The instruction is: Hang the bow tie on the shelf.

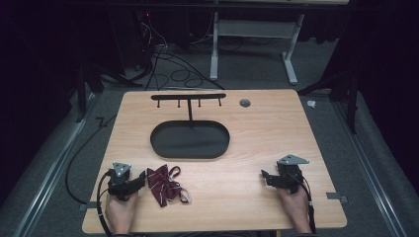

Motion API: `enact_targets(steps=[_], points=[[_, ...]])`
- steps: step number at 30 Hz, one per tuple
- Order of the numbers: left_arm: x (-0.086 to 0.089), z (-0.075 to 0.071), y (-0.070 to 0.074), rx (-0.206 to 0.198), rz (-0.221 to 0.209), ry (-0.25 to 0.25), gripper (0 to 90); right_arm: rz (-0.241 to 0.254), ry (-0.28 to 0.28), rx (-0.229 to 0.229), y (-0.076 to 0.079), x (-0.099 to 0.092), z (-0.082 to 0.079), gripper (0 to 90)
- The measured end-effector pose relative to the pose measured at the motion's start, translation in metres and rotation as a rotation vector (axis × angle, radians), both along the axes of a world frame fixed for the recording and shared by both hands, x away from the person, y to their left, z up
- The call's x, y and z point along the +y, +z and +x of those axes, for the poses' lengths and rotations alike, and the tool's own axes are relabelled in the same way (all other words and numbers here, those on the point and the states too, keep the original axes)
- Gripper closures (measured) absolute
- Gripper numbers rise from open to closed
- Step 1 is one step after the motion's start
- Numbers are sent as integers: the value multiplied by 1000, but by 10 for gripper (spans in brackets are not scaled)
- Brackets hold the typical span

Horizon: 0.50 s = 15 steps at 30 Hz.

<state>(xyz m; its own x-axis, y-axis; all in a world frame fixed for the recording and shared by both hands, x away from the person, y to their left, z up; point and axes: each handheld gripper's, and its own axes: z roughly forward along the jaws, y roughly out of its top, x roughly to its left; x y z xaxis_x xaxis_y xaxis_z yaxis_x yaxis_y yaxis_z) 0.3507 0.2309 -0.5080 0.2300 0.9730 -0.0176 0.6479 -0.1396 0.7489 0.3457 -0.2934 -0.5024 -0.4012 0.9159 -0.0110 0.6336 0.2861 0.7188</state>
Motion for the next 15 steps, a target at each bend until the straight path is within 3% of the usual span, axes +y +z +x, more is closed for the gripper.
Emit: enact_targets(steps=[15], points=[[-2, 0, 0, -1, -3, 20, 390, -2, 2, -2, 0, 0, 1, 280]])
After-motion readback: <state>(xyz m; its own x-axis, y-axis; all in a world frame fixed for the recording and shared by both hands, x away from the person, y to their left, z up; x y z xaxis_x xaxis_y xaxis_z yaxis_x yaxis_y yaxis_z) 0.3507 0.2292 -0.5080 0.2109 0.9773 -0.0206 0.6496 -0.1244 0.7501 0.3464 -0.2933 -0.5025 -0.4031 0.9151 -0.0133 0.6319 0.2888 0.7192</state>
